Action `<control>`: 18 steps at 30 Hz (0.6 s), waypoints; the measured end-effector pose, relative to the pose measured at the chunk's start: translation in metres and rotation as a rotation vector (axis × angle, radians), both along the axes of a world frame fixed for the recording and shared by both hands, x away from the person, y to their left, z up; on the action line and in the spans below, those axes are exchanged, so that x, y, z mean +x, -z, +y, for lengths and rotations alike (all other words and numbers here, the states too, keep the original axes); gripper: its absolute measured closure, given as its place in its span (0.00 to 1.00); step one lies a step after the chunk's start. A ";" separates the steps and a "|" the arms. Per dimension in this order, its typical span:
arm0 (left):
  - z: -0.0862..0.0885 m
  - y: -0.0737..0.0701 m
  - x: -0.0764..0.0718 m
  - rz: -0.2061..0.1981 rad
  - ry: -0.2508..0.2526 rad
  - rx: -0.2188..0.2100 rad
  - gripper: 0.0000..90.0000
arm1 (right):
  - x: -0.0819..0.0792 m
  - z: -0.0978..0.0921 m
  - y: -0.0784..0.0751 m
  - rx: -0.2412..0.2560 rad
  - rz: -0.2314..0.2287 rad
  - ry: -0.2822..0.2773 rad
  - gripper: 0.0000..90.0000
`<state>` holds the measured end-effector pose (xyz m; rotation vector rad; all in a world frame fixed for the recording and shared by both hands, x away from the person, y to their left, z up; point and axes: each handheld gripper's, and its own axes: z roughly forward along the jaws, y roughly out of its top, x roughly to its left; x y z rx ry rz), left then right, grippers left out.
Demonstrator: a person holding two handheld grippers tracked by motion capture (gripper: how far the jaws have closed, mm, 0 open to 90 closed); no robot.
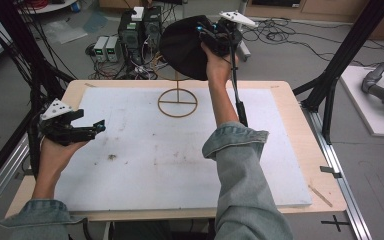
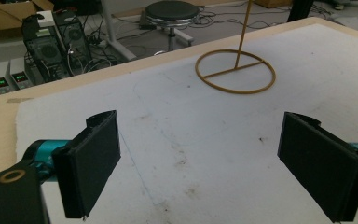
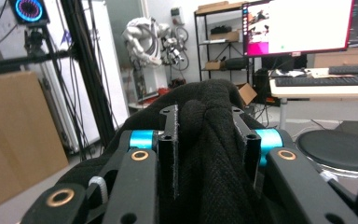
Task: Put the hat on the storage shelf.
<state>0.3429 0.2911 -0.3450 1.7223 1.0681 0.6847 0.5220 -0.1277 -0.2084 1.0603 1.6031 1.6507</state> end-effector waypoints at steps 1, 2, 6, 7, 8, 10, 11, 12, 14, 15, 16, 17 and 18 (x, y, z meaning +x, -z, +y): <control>0.000 0.000 0.000 0.001 -0.001 0.001 0.15 | 0.002 0.008 0.000 -0.023 -0.004 -0.009 0.77; 0.000 0.000 0.000 0.001 -0.001 0.001 0.15 | 0.002 0.010 0.001 -0.028 -0.004 -0.012 0.77; -0.001 0.000 -0.001 0.002 0.006 0.002 0.15 | 0.007 0.021 0.005 -0.051 0.004 -0.021 0.77; -0.001 0.000 -0.001 0.001 0.006 0.003 0.15 | 0.008 0.022 0.006 -0.056 0.004 -0.023 0.77; -0.001 0.000 -0.001 0.001 0.006 0.003 0.15 | 0.008 0.022 0.006 -0.056 0.004 -0.023 0.77; -0.001 0.000 -0.001 0.001 0.006 0.002 0.15 | 0.009 0.024 0.008 -0.062 0.005 -0.024 0.77; -0.001 0.000 -0.001 0.000 0.006 0.002 0.15 | 0.011 0.026 0.010 -0.061 0.013 -0.030 0.77; -0.001 0.000 -0.001 0.000 0.006 0.002 0.15 | 0.011 0.027 0.011 -0.065 0.015 -0.031 0.77; -0.001 0.000 -0.001 0.001 0.006 0.003 0.15 | 0.012 0.028 0.012 -0.072 0.018 -0.034 0.77; -0.001 0.000 -0.001 0.004 0.007 0.004 0.15 | 0.013 0.030 0.013 -0.072 0.023 -0.039 0.77; -0.001 0.000 -0.001 0.004 0.007 0.004 0.15 | 0.013 0.031 0.014 -0.078 0.022 -0.040 0.77; -0.002 0.000 -0.001 0.005 0.009 0.009 0.15 | 0.013 0.032 0.014 -0.086 0.024 -0.041 0.77; -0.002 0.000 -0.001 0.005 0.009 0.009 0.15 | 0.014 0.033 0.015 -0.093 0.024 -0.042 0.77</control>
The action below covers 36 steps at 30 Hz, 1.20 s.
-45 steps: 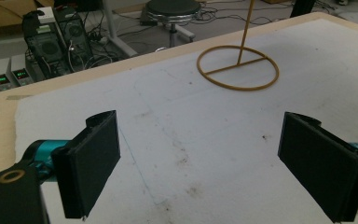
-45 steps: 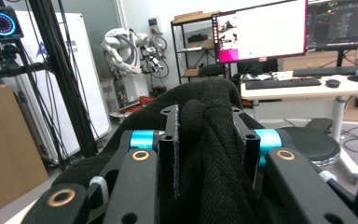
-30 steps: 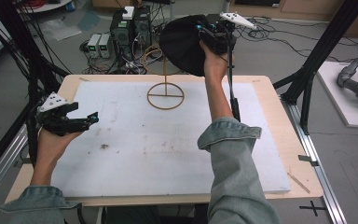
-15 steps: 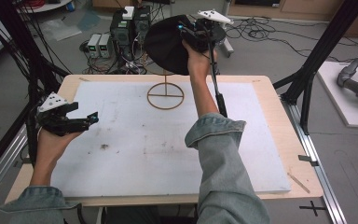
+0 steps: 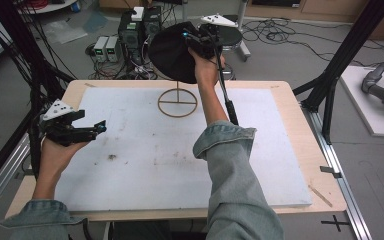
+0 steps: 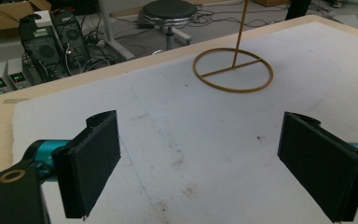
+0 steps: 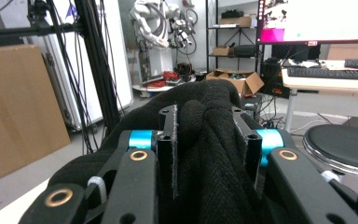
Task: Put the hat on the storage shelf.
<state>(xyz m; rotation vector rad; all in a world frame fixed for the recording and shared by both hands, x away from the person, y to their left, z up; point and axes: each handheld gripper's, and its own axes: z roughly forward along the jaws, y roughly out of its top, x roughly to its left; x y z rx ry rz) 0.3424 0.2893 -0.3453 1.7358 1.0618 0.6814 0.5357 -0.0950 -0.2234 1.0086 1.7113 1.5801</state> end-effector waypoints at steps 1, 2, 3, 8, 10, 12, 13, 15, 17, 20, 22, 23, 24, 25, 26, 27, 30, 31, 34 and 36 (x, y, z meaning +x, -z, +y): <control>-0.001 0.000 0.000 0.000 0.000 -0.003 0.15 | 0.000 0.000 0.000 0.000 0.000 0.000 0.77; -0.001 0.000 0.000 0.000 0.000 -0.003 0.15 | 0.001 0.003 0.002 -0.014 0.003 -0.006 0.76; -0.001 0.000 0.000 0.001 0.004 0.003 0.15 | 0.002 0.004 0.003 -0.020 0.006 -0.009 0.76; -0.002 0.000 0.000 0.000 0.004 -0.001 0.15 | 0.004 0.011 0.007 -0.046 0.008 -0.013 0.76; -0.001 0.000 0.000 0.001 0.005 0.001 0.15 | 0.005 0.015 0.008 -0.063 0.009 -0.016 0.76; -0.001 0.000 0.000 -0.002 0.004 -0.003 0.15 | 0.006 0.020 0.010 -0.082 0.013 -0.019 0.76; -0.001 0.000 -0.001 -0.003 0.003 -0.004 0.15 | 0.007 0.022 0.011 -0.091 0.013 -0.016 0.76; -0.001 0.000 -0.001 -0.002 0.006 -0.002 0.15 | 0.008 0.024 0.013 -0.104 0.016 -0.012 0.76; -0.001 0.001 -0.001 -0.001 0.008 -0.001 0.15 | 0.009 0.026 0.014 -0.115 0.020 -0.011 0.76; -0.001 0.001 -0.001 0.001 0.006 0.000 0.15 | 0.010 0.026 0.015 -0.126 0.021 -0.007 0.76; -0.001 0.001 -0.001 0.001 0.011 0.001 0.15 | 0.011 0.027 0.015 -0.132 0.029 -0.003 0.75; -0.001 0.000 -0.001 0.001 0.010 0.000 0.15 | 0.011 0.027 0.016 -0.140 0.030 -0.003 0.75; -0.001 0.000 -0.001 0.001 0.010 0.000 0.15 | 0.011 0.027 0.016 -0.140 0.030 -0.003 0.75; 0.000 0.000 -0.001 0.000 0.008 0.000 0.15 | 0.012 0.027 0.017 -0.141 0.036 -0.006 0.73; 0.000 0.000 -0.001 0.000 0.008 0.000 0.15 | 0.012 0.027 0.017 -0.141 0.038 -0.005 0.73; 0.000 0.000 -0.001 -0.001 0.009 0.000 0.15 | 0.012 0.027 0.017 -0.140 0.042 -0.007 0.73; -0.001 0.000 -0.001 0.000 0.009 -0.001 0.15 | 0.012 0.028 0.018 -0.147 0.044 -0.009 0.72; -0.002 0.001 -0.001 0.001 0.008 -0.003 0.15 | 0.013 0.028 0.019 -0.158 0.052 -0.005 0.71; -0.002 0.001 -0.001 0.000 0.009 -0.002 0.15 | 0.014 0.028 0.020 -0.161 0.062 -0.009 0.69; -0.001 0.001 -0.001 0.001 0.009 -0.001 0.15 | 0.015 0.028 0.021 -0.160 0.063 -0.010 0.68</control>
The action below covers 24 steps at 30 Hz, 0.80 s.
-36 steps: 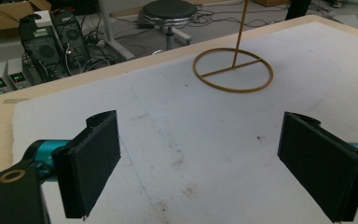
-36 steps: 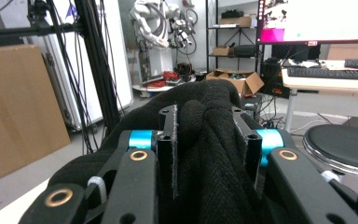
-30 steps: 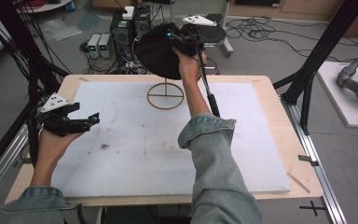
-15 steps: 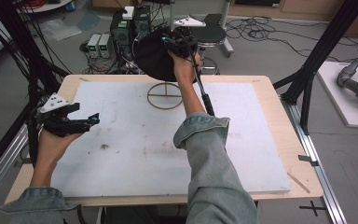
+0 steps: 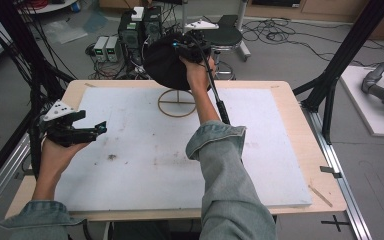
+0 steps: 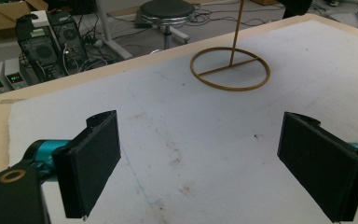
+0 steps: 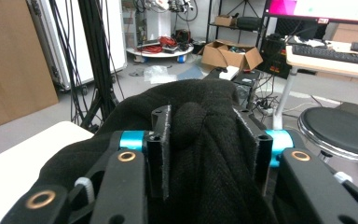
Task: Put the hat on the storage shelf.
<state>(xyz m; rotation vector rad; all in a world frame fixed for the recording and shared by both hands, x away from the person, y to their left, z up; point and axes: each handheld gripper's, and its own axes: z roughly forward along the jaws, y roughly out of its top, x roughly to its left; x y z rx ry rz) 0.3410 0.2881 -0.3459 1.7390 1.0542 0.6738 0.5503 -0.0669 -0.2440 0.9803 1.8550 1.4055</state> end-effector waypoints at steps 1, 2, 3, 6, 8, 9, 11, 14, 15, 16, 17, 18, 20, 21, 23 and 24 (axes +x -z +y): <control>0.000 0.000 0.000 0.001 0.001 0.001 0.15 | 0.000 0.000 0.000 0.006 0.006 0.002 0.67; 0.000 0.000 0.000 0.001 0.001 0.001 0.15 | 0.000 0.000 0.000 0.006 0.006 0.002 0.67; 0.000 0.000 0.000 0.001 0.001 0.001 0.15 | 0.000 0.000 0.000 0.000 0.004 -0.001 0.67; 0.000 0.000 0.000 0.000 0.000 -0.003 0.15 | 0.000 0.001 0.002 -0.002 0.014 0.002 0.63; 0.000 0.000 0.000 0.002 0.003 0.002 0.15 | 0.001 0.001 0.002 -0.005 0.017 -0.002 0.61; 0.000 0.000 0.000 0.002 0.003 0.003 0.15 | 0.001 0.002 0.002 -0.009 0.013 -0.001 0.61; 0.000 0.000 0.000 0.001 0.000 -0.002 0.15 | 0.001 0.002 0.002 -0.012 0.014 0.000 0.61; 0.000 0.000 0.000 0.000 0.001 -0.003 0.15 | 0.001 0.002 0.002 -0.013 0.018 -0.004 0.59; 0.000 0.000 0.000 0.000 0.003 0.000 0.15 | 0.001 0.002 0.002 -0.015 0.017 -0.005 0.58; 0.000 0.000 0.000 0.000 0.003 0.000 0.15 | 0.001 0.002 0.002 -0.017 0.018 -0.003 0.58; -0.001 0.000 0.000 0.002 0.003 0.000 0.15 | 0.001 0.002 0.003 -0.020 0.019 -0.003 0.57; -0.001 0.000 0.000 0.002 0.003 0.000 0.15 | 0.001 0.002 0.003 -0.019 0.022 -0.003 0.57; -0.001 0.000 0.000 0.002 0.003 0.000 0.15 | 0.001 0.002 0.003 -0.021 0.024 -0.003 0.57; -0.001 0.000 0.000 0.002 0.002 -0.001 0.15 | 0.001 0.002 0.003 -0.024 0.022 -0.004 0.57; -0.001 0.000 0.000 0.003 0.004 0.002 0.15 | 0.001 0.002 0.003 -0.021 0.017 -0.007 0.57; 0.000 0.000 0.000 0.002 0.005 0.004 0.15 | 0.000 0.003 0.002 -0.022 0.014 -0.007 0.57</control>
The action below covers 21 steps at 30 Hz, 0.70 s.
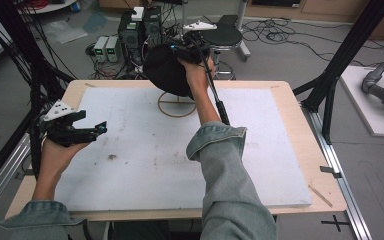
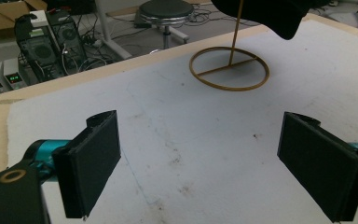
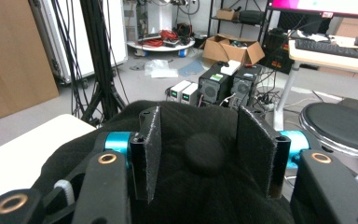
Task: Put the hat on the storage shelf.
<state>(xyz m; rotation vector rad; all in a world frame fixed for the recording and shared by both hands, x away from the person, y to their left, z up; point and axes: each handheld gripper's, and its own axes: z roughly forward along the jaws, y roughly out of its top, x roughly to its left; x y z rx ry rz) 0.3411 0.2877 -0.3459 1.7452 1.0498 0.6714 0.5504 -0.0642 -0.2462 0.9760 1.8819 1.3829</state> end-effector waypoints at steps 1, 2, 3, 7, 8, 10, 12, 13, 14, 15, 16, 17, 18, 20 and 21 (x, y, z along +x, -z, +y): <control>0.000 0.000 0.000 -0.001 -0.001 -0.002 0.15 | -0.001 0.000 -0.001 -0.002 -0.001 0.003 0.57; 0.000 0.000 0.000 -0.001 -0.003 -0.004 0.15 | -0.001 0.000 -0.001 -0.003 -0.004 -0.001 0.57; 0.000 0.000 0.000 0.000 -0.003 -0.003 0.15 | -0.001 0.001 -0.001 -0.012 -0.007 0.002 0.57; 0.000 0.000 0.000 -0.002 -0.002 -0.004 0.15 | -0.002 0.000 -0.002 -0.012 -0.007 0.002 0.53; 0.000 0.000 0.000 -0.002 -0.002 -0.004 0.15 | -0.003 -0.001 -0.003 -0.012 -0.009 0.004 0.51; 0.001 0.000 0.000 -0.001 -0.003 -0.001 0.15 | -0.003 -0.003 -0.004 -0.007 -0.005 0.006 0.47; 0.001 0.000 0.000 0.000 -0.003 -0.001 0.15 | -0.005 -0.006 -0.005 -0.004 -0.007 0.013 0.46; 0.001 0.000 0.000 0.000 -0.003 -0.002 0.15 | -0.006 -0.008 -0.006 -0.005 -0.011 0.016 0.44; 0.001 0.000 0.000 0.000 -0.003 -0.002 0.15 | -0.006 -0.008 -0.006 -0.005 -0.011 0.016 0.44; 0.001 0.000 0.000 -0.002 -0.002 -0.003 0.15 | -0.008 -0.013 -0.008 -0.008 -0.012 0.028 0.40; 0.001 0.000 0.000 -0.002 -0.003 -0.003 0.15 | -0.008 -0.013 -0.008 -0.008 -0.012 0.028 0.40; 0.001 0.000 0.000 -0.002 -0.004 -0.005 0.15 | -0.009 -0.019 -0.010 -0.003 0.001 0.031 0.37; 0.001 0.000 0.000 -0.002 -0.004 -0.005 0.15 | -0.009 -0.019 -0.010 -0.003 0.001 0.031 0.37; 0.001 0.000 0.001 0.001 -0.005 -0.004 0.15 | -0.011 -0.025 -0.013 -0.008 0.012 0.030 0.35; 0.000 0.001 0.001 0.000 -0.005 -0.002 0.15 | -0.013 -0.031 -0.016 -0.014 0.007 0.034 0.33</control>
